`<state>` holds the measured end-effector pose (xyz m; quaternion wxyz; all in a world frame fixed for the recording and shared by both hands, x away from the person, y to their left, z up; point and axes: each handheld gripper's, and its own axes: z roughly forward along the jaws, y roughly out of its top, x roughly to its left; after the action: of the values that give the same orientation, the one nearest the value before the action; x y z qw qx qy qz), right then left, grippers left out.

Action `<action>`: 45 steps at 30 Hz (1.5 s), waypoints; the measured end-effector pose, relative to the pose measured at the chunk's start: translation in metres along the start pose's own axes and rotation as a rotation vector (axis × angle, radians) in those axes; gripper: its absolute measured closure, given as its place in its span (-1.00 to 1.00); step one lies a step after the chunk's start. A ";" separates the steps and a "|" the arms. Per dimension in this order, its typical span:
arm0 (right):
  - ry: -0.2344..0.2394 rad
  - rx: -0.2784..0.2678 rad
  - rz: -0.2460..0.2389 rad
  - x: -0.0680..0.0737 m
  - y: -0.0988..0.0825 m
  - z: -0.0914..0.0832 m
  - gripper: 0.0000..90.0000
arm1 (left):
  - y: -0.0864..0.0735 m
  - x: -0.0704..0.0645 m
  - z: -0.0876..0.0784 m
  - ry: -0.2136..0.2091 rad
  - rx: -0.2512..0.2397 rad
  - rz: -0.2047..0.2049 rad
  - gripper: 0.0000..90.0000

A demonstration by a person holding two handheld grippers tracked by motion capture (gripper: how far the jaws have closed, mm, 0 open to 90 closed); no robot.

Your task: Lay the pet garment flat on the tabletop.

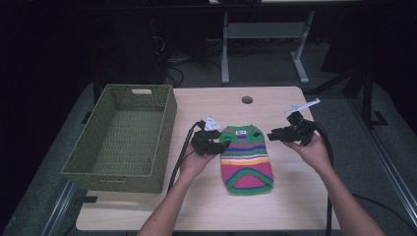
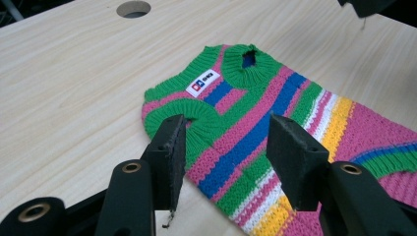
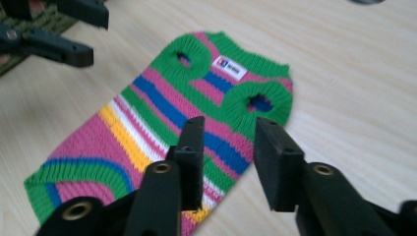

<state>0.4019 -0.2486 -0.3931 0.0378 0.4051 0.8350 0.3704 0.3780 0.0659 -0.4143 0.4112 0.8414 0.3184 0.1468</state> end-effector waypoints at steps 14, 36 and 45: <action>0.028 0.013 -0.008 0.017 -0.031 0.014 0.57 | -0.008 -0.017 -0.014 -0.048 -0.029 0.018 -0.01; 0.066 -0.068 0.021 0.004 -0.075 -0.023 0.18 | -0.033 -0.020 -0.038 -0.061 -0.018 0.008 -0.19; 0.051 -0.067 0.028 0.002 -0.087 -0.029 0.11 | -0.041 -0.020 -0.043 -0.065 -0.008 0.000 -0.25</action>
<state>0.3339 -0.2989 -0.4279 0.0248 0.4057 0.8172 0.4086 0.3242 0.0971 -0.4198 0.4245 0.8441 0.3044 0.1207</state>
